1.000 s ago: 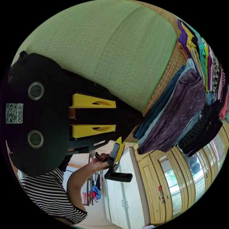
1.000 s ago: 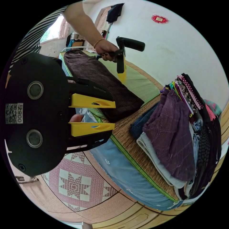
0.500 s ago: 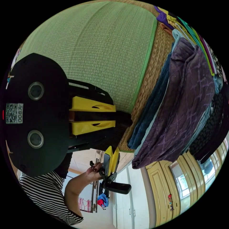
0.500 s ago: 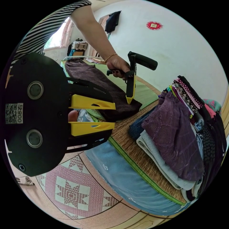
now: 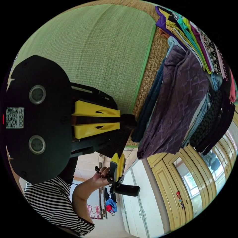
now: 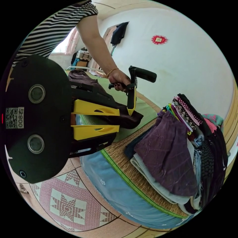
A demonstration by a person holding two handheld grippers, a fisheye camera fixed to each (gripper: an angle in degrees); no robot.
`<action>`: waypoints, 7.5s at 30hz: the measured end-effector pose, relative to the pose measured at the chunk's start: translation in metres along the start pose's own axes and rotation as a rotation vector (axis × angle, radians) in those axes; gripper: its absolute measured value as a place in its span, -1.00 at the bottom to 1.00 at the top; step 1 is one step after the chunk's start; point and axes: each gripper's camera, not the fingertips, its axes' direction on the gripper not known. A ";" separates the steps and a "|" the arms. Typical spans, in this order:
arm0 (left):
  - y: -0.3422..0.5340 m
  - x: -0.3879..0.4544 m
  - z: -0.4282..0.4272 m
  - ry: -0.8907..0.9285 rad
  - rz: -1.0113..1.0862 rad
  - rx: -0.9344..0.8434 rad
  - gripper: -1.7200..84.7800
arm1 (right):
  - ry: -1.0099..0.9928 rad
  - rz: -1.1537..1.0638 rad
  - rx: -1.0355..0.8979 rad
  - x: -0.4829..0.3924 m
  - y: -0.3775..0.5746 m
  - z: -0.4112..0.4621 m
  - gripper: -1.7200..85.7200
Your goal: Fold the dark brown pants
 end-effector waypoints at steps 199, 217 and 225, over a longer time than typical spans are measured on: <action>0.416 0.211 0.153 -0.383 -0.327 0.152 -0.70 | -0.259 0.091 -0.431 -0.183 0.233 0.229 -0.81; 0.377 0.199 0.176 -0.389 -0.393 0.100 -0.85 | -0.308 0.144 -0.411 -0.101 0.219 0.253 -0.78; 0.397 0.209 0.153 -0.355 -0.408 0.225 -0.89 | -0.308 0.108 -0.438 -0.108 0.165 0.301 -0.73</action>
